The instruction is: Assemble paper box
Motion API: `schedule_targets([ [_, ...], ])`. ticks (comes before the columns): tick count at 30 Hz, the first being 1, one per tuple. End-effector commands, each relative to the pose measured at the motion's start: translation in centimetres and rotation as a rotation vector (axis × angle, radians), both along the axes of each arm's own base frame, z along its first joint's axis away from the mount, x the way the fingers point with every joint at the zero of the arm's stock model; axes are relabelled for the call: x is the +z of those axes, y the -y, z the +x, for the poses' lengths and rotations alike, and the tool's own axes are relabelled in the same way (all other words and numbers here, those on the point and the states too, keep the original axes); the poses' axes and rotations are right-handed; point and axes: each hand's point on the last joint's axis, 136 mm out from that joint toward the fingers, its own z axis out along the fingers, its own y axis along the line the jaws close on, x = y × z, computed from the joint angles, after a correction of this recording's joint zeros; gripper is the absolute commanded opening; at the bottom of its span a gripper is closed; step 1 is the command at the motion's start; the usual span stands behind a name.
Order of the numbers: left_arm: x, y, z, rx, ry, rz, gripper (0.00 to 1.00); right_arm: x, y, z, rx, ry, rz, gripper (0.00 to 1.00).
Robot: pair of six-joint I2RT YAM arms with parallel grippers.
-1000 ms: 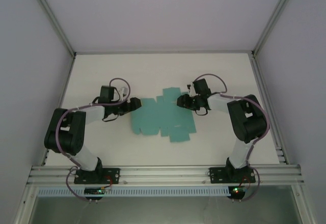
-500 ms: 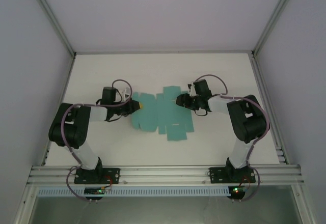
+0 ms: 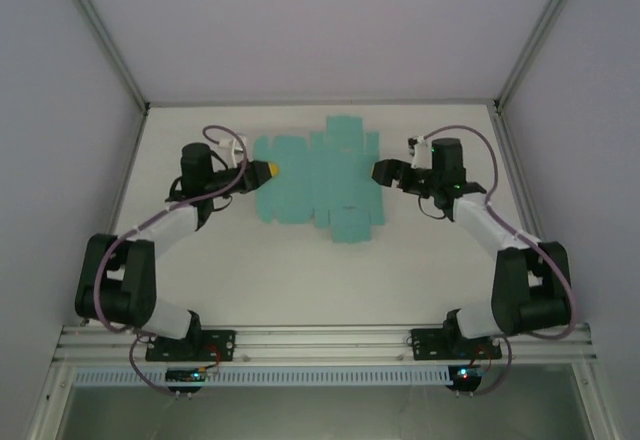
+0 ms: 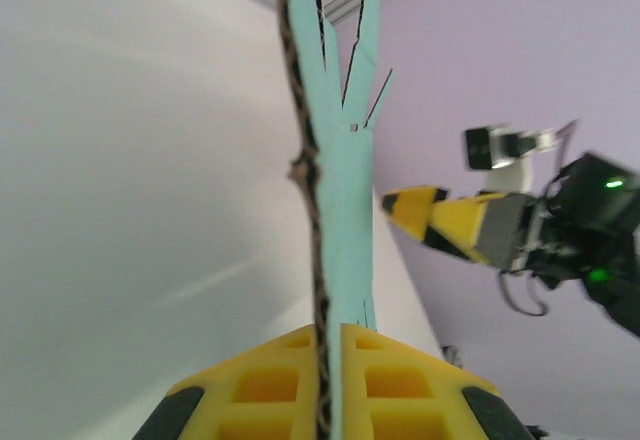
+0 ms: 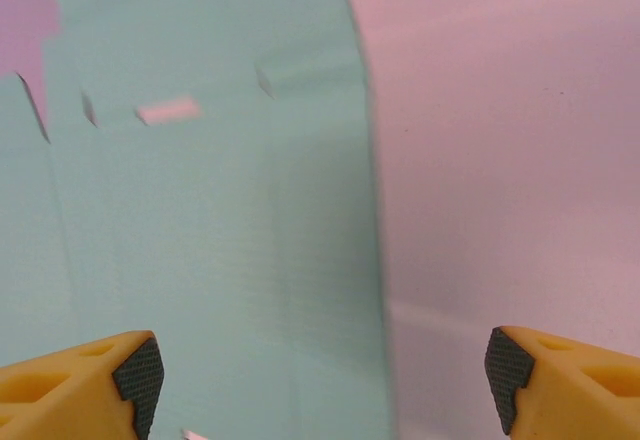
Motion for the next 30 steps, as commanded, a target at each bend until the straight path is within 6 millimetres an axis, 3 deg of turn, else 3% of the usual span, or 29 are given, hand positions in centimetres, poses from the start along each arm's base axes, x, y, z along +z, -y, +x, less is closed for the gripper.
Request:
schedule_targets([
  [1, 4.4, 0.2, -0.9, -0.049, 0.068, -0.087, 0.00, -0.6, -1.3, -3.3, 0.149, -0.033, 0.061, 0.86],
  [5, 5.8, 0.3, -1.6, -0.065, 0.093, -0.114, 0.00, 0.5, -1.8, -3.9, 0.195, -0.001, 0.093, 0.74],
  [9, 6.1, 0.1, -1.8, -0.052, 0.107, -0.112, 0.00, 1.6, -2.2, -3.9, 0.230, 0.043, 0.116, 0.47],
  [16, 5.1, -0.6, -1.5, -0.006, 0.093, -0.077, 0.00, 2.1, -2.4, -4.1, 0.250, 0.066, 0.101, 0.03],
  [18, 4.3, -0.9, -1.2, 0.019, 0.078, -0.045, 0.00, 1.8, -2.3, -4.1, 0.246, 0.070, 0.069, 0.00],
  [19, 3.8, -1.0, -1.2, 0.033, 0.070, -0.029, 0.05, 1.6, -2.4, -4.2, 0.248, 0.071, 0.055, 0.00],
  [20, 3.0, -1.2, -1.1, 0.048, 0.053, -0.004, 0.24, 1.4, -2.5, -4.2, 0.254, 0.074, 0.036, 0.00],
  [21, 1.9, -1.6, -1.0, 0.074, 0.024, 0.035, 0.56, 1.1, -2.5, -4.3, 0.258, 0.078, 0.015, 0.00],
  [22, 0.3, -2.3, -0.6, 0.124, -0.017, 0.102, 0.98, 0.8, -2.5, -4.2, 0.253, 0.076, -0.002, 0.00],
  [24, -3.7, -5.7, 0.2, 0.298, -0.110, 0.333, 1.00, -0.2, -2.7, -4.3, 0.257, 0.059, -0.057, 0.00],
  [26, -6.4, -9.0, -0.1, 0.428, -0.176, 0.522, 1.00, -1.9, -2.8, -4.4, 0.275, 0.031, -0.163, 0.00],
  [28, -7.3, -10.4, -0.7, 0.463, -0.197, 0.602, 1.00, -4.0, -2.8, -4.5, 0.310, 0.011, -0.330, 0.00],
  [30, -7.3, -10.6, -1.1, 0.459, -0.191, 0.615, 1.00, -6.0, -2.8, -4.1, 0.350, 0.012, -0.517, 0.00],
])
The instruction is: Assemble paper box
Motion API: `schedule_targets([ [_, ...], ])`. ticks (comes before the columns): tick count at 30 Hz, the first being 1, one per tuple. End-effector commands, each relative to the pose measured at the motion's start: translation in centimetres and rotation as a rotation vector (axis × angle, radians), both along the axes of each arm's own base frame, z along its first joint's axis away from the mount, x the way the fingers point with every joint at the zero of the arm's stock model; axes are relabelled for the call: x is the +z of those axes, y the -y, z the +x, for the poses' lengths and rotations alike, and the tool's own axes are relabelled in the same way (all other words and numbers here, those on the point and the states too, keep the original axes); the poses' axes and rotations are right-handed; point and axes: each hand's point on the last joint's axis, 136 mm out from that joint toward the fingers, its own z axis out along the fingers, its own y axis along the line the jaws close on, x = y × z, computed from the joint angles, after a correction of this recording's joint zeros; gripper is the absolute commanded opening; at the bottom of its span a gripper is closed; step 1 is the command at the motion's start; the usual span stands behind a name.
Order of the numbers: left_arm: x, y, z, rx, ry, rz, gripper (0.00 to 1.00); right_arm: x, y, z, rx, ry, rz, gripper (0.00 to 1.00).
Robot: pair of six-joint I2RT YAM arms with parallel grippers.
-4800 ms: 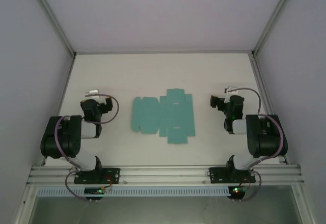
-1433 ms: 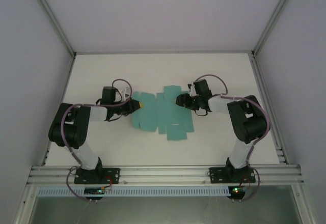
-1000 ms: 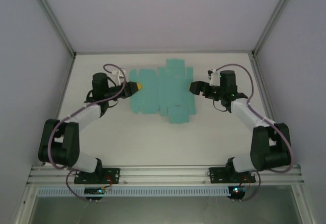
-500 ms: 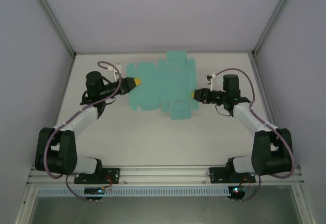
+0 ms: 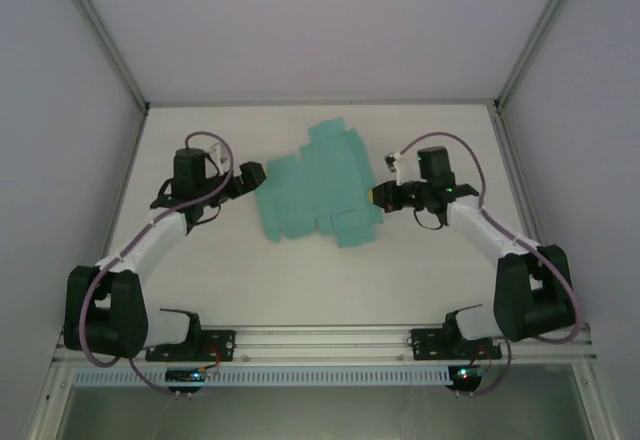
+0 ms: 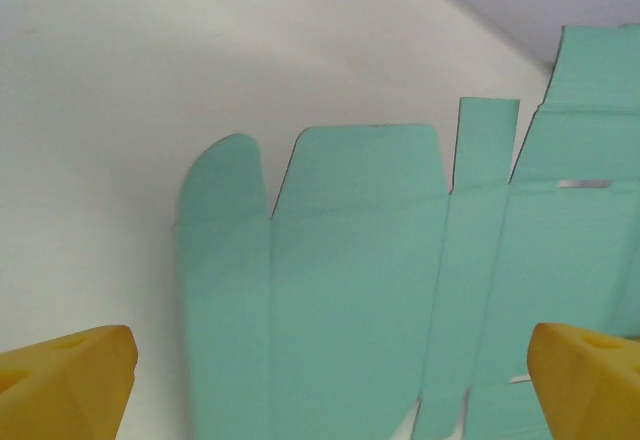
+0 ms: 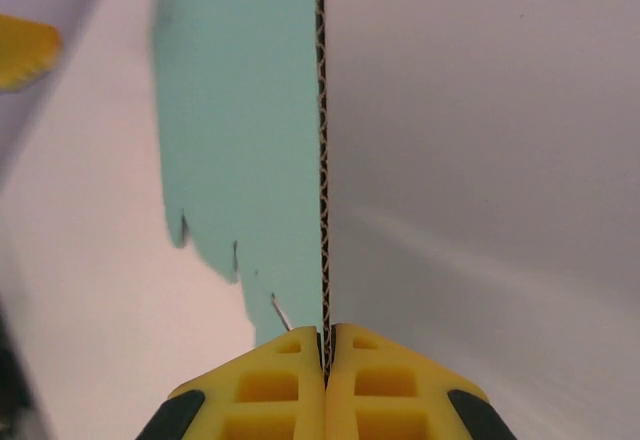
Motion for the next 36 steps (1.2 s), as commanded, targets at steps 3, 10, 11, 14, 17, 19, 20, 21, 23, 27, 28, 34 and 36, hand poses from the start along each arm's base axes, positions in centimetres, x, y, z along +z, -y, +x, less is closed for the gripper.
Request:
schedule_targets([
  [3, -0.8, -2.7, -1.1, 0.058, -0.029, 0.174, 1.00, -5.0, 1.3, 2.0, 0.108, 0.124, -0.547, 0.00],
  [10, 1.6, 1.1, 0.4, -0.081, 0.021, 0.030, 1.00, -3.6, -2.2, 6.2, 0.290, 0.593, -0.902, 0.00],
  [11, 2.1, 1.6, 0.8, -0.091, 0.024, 0.012, 1.00, -3.2, -2.7, 6.5, 0.318, 0.658, -0.956, 0.00],
  [14, 3.7, 3.6, 1.7, -0.150, 0.028, -0.047, 1.00, -2.8, -4.5, 6.6, 0.405, 0.831, -1.088, 0.00],
  [17, 4.9, 5.7, 2.5, -0.204, 0.032, -0.073, 0.99, -2.9, -5.9, 6.7, 0.435, 0.906, -1.143, 0.00],
  [19, 5.5, 6.9, 2.9, -0.238, 0.024, -0.078, 1.00, -2.9, -6.4, 6.7, 0.445, 0.908, -1.141, 0.00],
  [20, 5.6, 7.3, 3.0, -0.250, 0.019, -0.073, 1.00, -2.8, -6.6, 6.7, 0.450, 0.911, -1.133, 0.00],
  [21, 5.4, 7.6, 3.2, -0.255, 0.008, -0.067, 1.00, -2.6, -6.6, 6.7, 0.444, 0.917, -1.121, 0.00],
  [23, 4.7, 8.0, 3.3, -0.254, -0.017, -0.057, 1.00, -2.3, -6.9, 6.4, 0.435, 0.914, -1.085, 0.00],
  [27, 2.8, 9.2, 3.4, -0.274, -0.074, -0.058, 0.98, -2.5, -6.7, 6.0, 0.427, 0.898, -1.067, 0.00],
  [28, 2.4, 9.4, 3.4, -0.278, -0.089, -0.060, 0.96, -2.6, -6.7, 6.0, 0.425, 0.892, -1.068, 0.00],
  [34, 0.8, 10.7, 3.2, -0.310, -0.151, -0.080, 0.84, -3.2, -6.2, 6.0, 0.394, 0.859, -1.075, 0.00],
  [36, 0.4, 11.3, 3.0, -0.322, -0.171, -0.111, 0.83, -3.2, -6.2, 6.0, 0.386, 0.858, -1.072, 0.00],
])
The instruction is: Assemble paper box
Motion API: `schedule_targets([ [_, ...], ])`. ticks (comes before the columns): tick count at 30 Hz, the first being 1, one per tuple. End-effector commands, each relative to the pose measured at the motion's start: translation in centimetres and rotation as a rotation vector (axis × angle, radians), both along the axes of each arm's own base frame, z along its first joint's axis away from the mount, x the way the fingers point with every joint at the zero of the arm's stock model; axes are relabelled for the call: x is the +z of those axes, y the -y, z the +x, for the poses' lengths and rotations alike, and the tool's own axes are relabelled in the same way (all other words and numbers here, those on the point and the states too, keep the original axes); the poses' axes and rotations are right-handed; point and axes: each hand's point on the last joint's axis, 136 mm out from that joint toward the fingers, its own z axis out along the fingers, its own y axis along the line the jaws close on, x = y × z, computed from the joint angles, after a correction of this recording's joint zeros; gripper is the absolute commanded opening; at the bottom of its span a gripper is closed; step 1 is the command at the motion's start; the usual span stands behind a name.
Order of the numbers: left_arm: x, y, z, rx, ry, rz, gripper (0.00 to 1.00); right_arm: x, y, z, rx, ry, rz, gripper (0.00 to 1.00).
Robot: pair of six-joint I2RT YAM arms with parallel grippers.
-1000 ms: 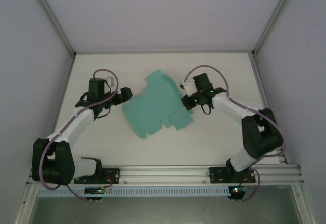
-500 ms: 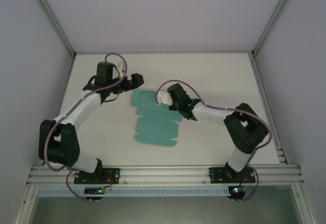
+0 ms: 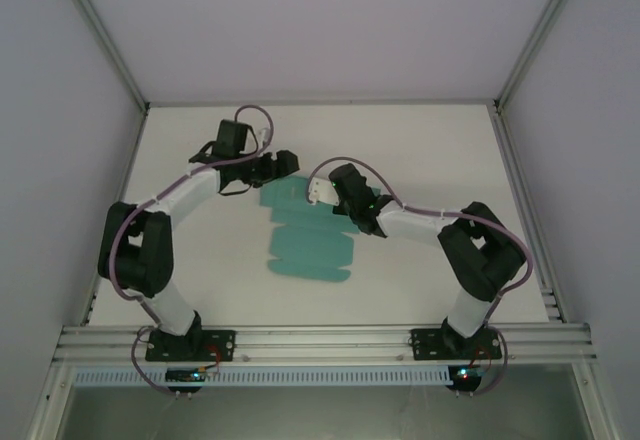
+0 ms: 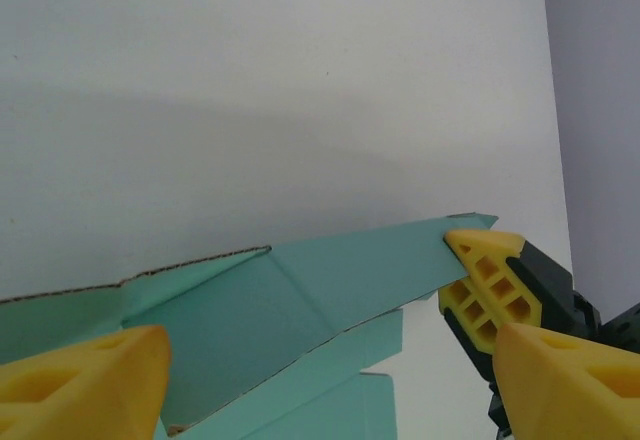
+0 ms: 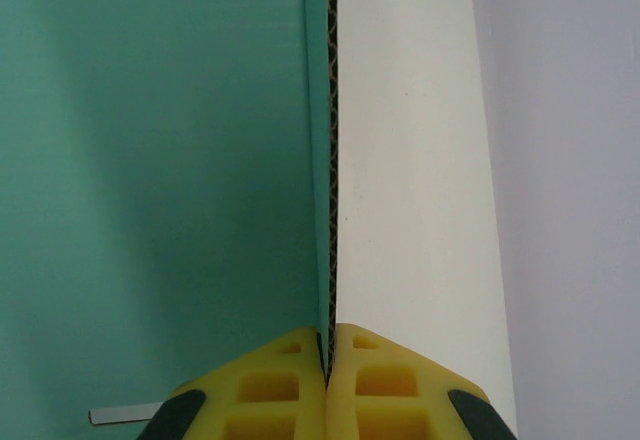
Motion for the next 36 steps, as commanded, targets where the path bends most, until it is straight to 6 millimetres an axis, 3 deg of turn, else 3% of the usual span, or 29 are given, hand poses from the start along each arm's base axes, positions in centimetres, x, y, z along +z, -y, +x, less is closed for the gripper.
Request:
schedule_targets([
  [1, 1.0, 1.7, -0.4, -0.049, -0.026, -0.077, 0.81, 0.2, 0.6, 0.0, -0.041, 0.008, 0.016, 0.00],
  [4, 0.6, 2.6, -0.5, -0.069, -0.045, -0.123, 0.77, 0.3, 0.4, 0.0, -0.045, 0.012, 0.030, 0.00],
  [7, 0.6, 3.7, -0.4, -0.095, -0.059, -0.185, 0.64, 0.1, 0.2, -0.1, -0.042, 0.010, 0.031, 0.00],
  [14, 1.1, 7.2, -0.7, -0.199, -0.067, -0.300, 0.46, 0.1, -0.7, -0.6, -0.030, 0.010, 0.065, 0.00],
  [26, -0.4, 7.2, 0.0, -0.140, -0.076, -0.274, 0.21, 0.2, -1.3, -1.4, -0.010, 0.027, 0.083, 0.00],
  [32, -0.8, 6.2, -0.3, -0.113, -0.058, -0.209, 0.23, 0.7, -1.1, -1.7, -0.016, 0.039, 0.110, 0.00],
  [36, 0.0, 4.1, -0.5, -0.076, 0.003, -0.115, 0.44, 1.1, -0.1, -1.4, -0.053, 0.042, 0.113, 0.00],
])
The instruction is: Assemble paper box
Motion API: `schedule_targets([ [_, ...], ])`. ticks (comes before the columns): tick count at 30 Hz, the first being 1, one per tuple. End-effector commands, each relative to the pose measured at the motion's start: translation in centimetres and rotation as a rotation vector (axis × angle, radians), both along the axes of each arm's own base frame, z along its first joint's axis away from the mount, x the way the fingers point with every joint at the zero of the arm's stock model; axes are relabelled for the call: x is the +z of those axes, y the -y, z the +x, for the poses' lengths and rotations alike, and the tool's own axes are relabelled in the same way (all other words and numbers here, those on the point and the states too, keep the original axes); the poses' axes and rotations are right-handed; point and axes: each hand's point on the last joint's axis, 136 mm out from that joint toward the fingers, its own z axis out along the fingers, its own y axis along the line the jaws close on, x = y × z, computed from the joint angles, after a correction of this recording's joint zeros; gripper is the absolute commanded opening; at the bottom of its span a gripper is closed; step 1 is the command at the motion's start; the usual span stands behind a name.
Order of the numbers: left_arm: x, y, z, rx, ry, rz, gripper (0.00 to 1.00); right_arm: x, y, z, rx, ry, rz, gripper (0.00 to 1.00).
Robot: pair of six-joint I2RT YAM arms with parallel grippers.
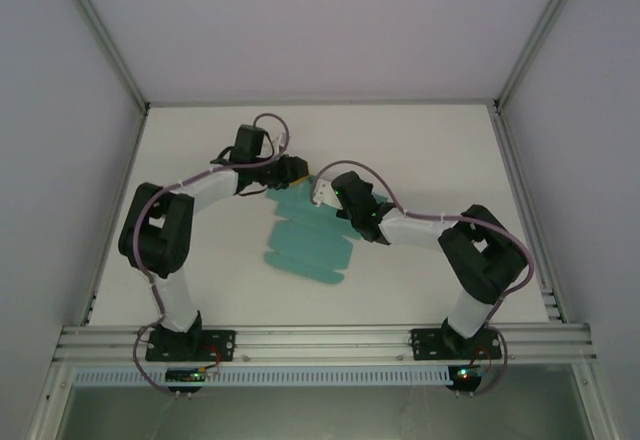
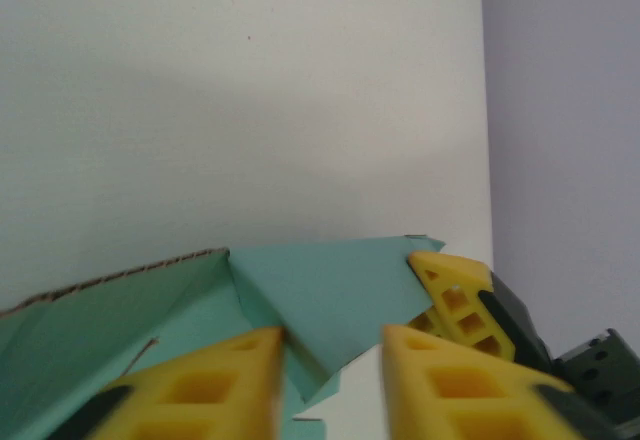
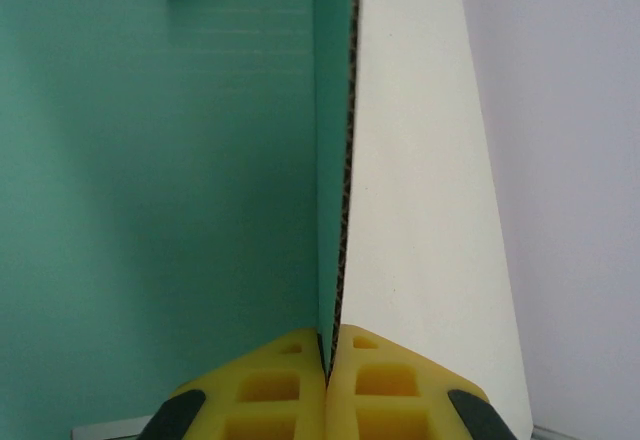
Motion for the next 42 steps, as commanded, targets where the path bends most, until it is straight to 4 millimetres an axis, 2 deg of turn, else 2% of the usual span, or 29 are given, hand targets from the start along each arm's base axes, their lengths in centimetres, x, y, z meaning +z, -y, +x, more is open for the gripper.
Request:
schedule_targets([
  [1, 2.4, -1.4, -1.0, 0.004, 0.101, 0.073, 0.50, 1.8, -1.3, -0.5, 0.034, 0.023, 0.078, 0.00],
  [5, 2.5, -5.5, -1.4, 0.091, 0.143, 0.179, 0.88, 2.9, 0.1, 0.0, -0.005, 0.034, 0.102, 0.00],
  [7, 2.1, -7.9, -1.8, 0.150, 0.148, 0.232, 1.00, 3.4, 0.6, -0.2, -0.010, 0.022, 0.133, 0.00],
  [12, -1.0, -13.3, -3.1, 0.256, 0.139, 0.435, 0.99, 3.5, 1.5, -0.9, 0.002, -0.035, 0.200, 0.00],
  [14, -2.2, -14.6, -3.4, 0.271, 0.130, 0.489, 0.99, 3.4, 1.7, -1.1, 0.006, -0.058, 0.217, 0.00],
  [20, -4.3, -16.0, -2.6, 0.301, 0.203, 0.531, 1.00, 3.1, 2.1, -1.0, 0.001, -0.109, 0.246, 0.00],
  [23, -5.2, -16.0, -2.0, 0.294, 0.210, 0.520, 1.00, 2.9, 2.1, -1.1, 0.000, -0.134, 0.264, 0.00],
  [28, -6.1, -12.9, -2.0, 0.147, 0.257, 0.391, 0.99, 3.0, 2.4, -0.8, -0.008, -0.154, 0.319, 0.00],
  [31, -4.8, -10.2, -2.7, 0.059, 0.320, 0.210, 0.96, 2.9, 2.9, -0.5, -0.027, -0.172, 0.345, 0.00],
  [33, -3.7, -9.2, -3.1, 0.018, 0.361, 0.136, 0.96, 2.8, 2.9, -0.5, -0.027, -0.178, 0.344, 0.00],
  [36, -2.9, -8.6, -3.6, -0.011, 0.388, 0.092, 0.95, 2.7, 2.9, -0.4, -0.033, -0.185, 0.352, 0.00],
  [42, -2.7, -7.6, -4.4, -0.073, 0.381, 0.030, 0.92, 2.7, 2.6, -0.1, -0.043, -0.185, 0.384, 0.00],
])
